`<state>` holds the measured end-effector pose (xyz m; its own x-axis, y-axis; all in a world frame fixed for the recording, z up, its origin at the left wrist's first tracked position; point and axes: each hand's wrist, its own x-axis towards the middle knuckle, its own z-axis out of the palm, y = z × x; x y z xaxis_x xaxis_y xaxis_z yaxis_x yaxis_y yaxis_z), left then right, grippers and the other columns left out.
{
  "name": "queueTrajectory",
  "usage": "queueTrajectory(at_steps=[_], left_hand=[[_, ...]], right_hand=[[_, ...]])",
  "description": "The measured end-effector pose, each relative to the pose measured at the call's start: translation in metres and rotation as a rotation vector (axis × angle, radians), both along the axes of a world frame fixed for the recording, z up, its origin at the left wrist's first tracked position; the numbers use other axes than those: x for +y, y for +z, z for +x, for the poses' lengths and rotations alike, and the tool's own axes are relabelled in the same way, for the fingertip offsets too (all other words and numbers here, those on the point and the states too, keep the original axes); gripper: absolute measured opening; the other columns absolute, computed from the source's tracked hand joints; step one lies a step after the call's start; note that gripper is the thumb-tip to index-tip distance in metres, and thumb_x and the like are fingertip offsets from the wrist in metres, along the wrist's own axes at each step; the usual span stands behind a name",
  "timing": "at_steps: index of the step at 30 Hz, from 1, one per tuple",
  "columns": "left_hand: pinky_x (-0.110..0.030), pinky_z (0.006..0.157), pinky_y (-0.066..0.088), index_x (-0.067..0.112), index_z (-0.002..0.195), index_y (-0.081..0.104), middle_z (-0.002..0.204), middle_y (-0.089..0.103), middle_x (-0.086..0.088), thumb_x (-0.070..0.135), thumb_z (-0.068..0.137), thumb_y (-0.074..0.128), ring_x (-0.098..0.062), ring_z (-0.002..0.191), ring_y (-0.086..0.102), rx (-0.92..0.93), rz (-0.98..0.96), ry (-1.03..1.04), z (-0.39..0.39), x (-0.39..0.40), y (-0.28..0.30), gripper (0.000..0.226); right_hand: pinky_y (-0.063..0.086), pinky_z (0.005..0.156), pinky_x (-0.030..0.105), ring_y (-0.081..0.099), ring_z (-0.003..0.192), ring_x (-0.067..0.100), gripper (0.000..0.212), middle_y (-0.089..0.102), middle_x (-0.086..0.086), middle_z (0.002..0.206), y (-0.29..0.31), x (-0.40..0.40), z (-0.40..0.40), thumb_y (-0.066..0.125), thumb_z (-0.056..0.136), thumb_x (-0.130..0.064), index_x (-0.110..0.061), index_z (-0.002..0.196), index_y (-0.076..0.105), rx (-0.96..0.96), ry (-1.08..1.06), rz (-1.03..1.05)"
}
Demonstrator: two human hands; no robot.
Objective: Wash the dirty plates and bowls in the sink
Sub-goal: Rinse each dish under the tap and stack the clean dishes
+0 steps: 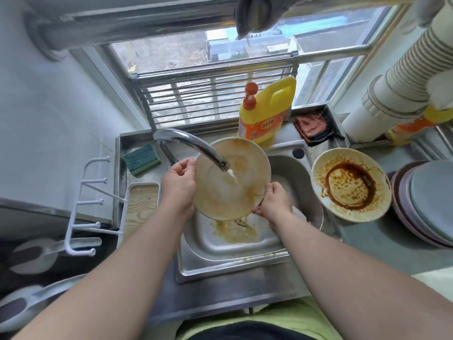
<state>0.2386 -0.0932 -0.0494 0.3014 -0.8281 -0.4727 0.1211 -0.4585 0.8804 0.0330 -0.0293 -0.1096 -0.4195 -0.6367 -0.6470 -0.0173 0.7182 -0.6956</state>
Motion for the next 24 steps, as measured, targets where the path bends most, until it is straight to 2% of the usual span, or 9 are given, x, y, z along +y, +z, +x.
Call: queueTrajectory(at_steps=[4,8,10,14,16,19,21,24], left_hand=[[-0.036,0.079,0.063,0.015,0.104,0.078,0.097,0.080,-0.004,0.026,0.099,0.074,-0.016,0.083,0.072,0.002,0.010,0.030,0.011,0.003,0.005,0.012],[-0.022,0.067,0.060,0.017,0.096,0.076,0.086,0.077,0.004,0.020,0.100,0.073,-0.004,0.071,0.069,-0.055,-0.023,0.057,0.017,0.008,0.008,0.005],[-0.021,0.066,0.059,0.017,0.095,0.075,0.086,0.076,0.003,0.019,0.100,0.073,-0.004,0.070,0.068,-0.091,-0.041,0.063,0.020,0.011,0.006,0.006],[-0.032,0.071,0.058,0.017,0.096,0.072,0.091,0.073,-0.002,0.023,0.101,0.070,-0.014,0.076,0.066,-0.203,0.015,0.041,0.024,0.022,-0.006,0.008],[-0.043,0.078,0.059,0.020,0.095,0.071,0.094,0.074,-0.004,0.028,0.099,0.069,-0.022,0.083,0.068,-0.272,0.072,0.014,0.026,0.032,-0.013,0.009],[-0.056,0.085,0.060,0.023,0.094,0.069,0.097,0.073,-0.003,0.037,0.085,0.060,-0.031,0.094,0.070,-0.357,0.170,-0.035,0.027,0.047,-0.017,0.019],[-0.057,0.084,0.061,0.022,0.095,0.066,0.098,0.071,-0.005,0.038,0.079,0.055,-0.033,0.094,0.070,-0.372,0.219,-0.059,0.028,0.056,-0.020,0.024],[-0.054,0.074,0.061,0.018,0.095,0.061,0.097,0.068,-0.009,0.032,0.082,0.051,-0.033,0.086,0.067,-0.376,0.280,-0.091,0.028,0.064,-0.029,0.022]], right_hand=[[0.058,0.057,0.027,0.074,0.080,0.027,0.026,0.067,0.007,0.111,-0.006,-0.003,0.012,0.035,0.113,-0.041,-0.026,0.114,0.056,-0.113,0.031,0.085],[0.052,0.050,0.025,0.064,0.068,0.022,0.029,0.069,0.013,0.108,-0.009,0.000,0.018,0.036,0.113,-0.040,-0.024,0.106,0.059,-0.147,0.115,0.141],[0.049,0.050,0.028,0.060,0.067,0.022,0.031,0.068,0.014,0.107,-0.015,0.003,0.020,0.037,0.112,-0.039,-0.021,0.104,0.061,-0.127,0.158,0.146],[0.048,0.071,0.039,0.057,0.081,0.025,0.035,0.065,0.008,0.097,-0.018,0.006,0.019,0.035,0.109,-0.040,-0.021,0.098,0.062,-0.009,0.185,0.122],[0.045,0.074,0.038,0.054,0.081,0.022,0.035,0.061,0.003,0.093,-0.018,0.006,0.014,0.033,0.110,-0.040,-0.021,0.101,0.061,0.024,0.206,0.141],[0.047,0.079,0.039,0.054,0.082,0.022,0.035,0.060,0.003,0.097,-0.022,0.005,0.008,0.031,0.111,-0.037,-0.018,0.103,0.059,0.082,0.277,0.177],[0.046,0.085,0.039,0.054,0.089,0.024,0.034,0.061,0.005,0.102,-0.024,0.003,0.004,0.033,0.112,-0.034,-0.014,0.107,0.060,0.148,0.345,0.178],[0.044,0.087,0.037,0.051,0.093,0.026,0.035,0.061,0.010,0.104,-0.025,0.002,-0.005,0.038,0.110,-0.029,-0.009,0.116,0.065,0.249,0.420,0.172]])
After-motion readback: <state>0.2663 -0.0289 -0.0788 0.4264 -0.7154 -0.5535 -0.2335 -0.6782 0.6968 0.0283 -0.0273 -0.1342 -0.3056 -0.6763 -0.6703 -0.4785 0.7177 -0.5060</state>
